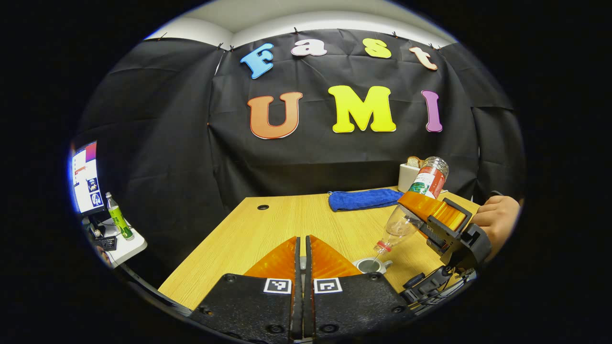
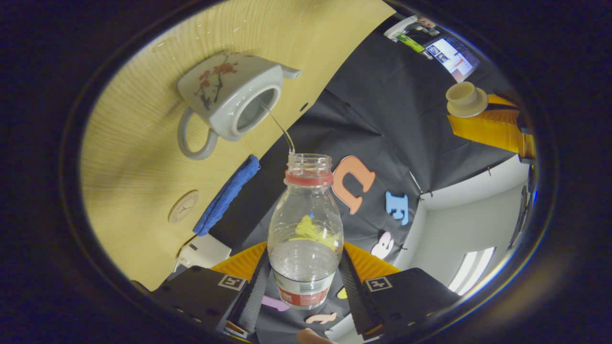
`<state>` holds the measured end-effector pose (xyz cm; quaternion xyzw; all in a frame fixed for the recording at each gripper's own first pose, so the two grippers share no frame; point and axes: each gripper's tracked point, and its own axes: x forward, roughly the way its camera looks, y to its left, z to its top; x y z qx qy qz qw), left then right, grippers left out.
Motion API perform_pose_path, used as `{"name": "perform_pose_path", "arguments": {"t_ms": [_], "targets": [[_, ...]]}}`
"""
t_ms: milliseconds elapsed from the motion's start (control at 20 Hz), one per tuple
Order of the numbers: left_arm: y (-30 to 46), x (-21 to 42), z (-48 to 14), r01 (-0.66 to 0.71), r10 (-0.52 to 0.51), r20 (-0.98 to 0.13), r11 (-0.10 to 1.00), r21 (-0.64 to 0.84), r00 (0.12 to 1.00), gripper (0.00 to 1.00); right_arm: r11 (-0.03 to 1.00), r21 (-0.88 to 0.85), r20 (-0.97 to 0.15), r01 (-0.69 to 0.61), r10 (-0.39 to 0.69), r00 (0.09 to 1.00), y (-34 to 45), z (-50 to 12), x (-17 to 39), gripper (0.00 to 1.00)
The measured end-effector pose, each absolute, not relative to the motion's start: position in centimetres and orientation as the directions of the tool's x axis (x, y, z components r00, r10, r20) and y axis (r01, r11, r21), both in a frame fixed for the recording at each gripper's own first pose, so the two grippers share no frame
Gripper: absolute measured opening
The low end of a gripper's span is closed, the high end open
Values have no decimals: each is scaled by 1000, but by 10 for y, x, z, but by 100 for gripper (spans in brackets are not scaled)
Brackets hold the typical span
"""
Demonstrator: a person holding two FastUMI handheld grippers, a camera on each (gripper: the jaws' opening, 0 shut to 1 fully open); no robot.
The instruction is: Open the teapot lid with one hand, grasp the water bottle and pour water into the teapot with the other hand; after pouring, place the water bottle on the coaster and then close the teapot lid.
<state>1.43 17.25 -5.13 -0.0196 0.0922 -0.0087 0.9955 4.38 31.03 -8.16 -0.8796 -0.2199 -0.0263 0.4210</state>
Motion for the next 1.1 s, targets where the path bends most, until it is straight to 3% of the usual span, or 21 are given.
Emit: {"name": "perform_pose_path", "arguments": {"t_ms": [750, 1100], "targets": [[171, 18, -56, 13, -18, -195, 1000, -26, 981, 4, -542, -740, 226, 399, 359, 906, 311, -87, 47, 75], [174, 19, -56, -3, -4, -194, 999, -36, 981, 3, -403, -868, 163, 290, 320, 933, 298, -114, 56, 77]]}}
